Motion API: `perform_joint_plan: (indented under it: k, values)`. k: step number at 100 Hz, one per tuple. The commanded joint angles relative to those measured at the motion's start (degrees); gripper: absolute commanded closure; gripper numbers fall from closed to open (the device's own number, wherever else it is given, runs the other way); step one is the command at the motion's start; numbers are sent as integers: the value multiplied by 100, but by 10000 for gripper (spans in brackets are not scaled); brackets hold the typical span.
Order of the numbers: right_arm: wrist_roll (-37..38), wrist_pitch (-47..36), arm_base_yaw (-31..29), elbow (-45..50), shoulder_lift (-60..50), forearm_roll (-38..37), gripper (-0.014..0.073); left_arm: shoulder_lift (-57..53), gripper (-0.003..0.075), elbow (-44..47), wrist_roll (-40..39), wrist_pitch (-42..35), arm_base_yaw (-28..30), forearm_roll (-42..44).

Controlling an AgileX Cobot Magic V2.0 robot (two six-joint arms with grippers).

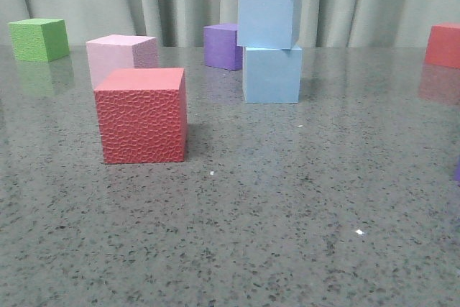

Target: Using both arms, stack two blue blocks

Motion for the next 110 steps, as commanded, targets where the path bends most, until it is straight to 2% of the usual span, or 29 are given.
perform_joint_plan:
  k: [1,52,63,85,97,110]
  values:
    - [-30,-289,1,-134,-55,-70,716,-11,739,-141,-46,-396,21,-8]
    - [-30,-289,1,-134,-55,-70,716,-82,739,-133,-46,-522,21,94]
    - [-30,-289,1,-134,-55,-70,716,-336,739,163,-46,-1214,21,94]
    - [-30,-289,1,-134,-55,-70,716,-1262,739,1582,510,-3404,133,-2]
    - [-30,-289,1,-134,-55,-70,716,-1857,739,2357,595,-3947,395,-181]
    - [-30,-289,1,-134,-55,-70,716,-2516,739,3055,595,-3992,610,-181]
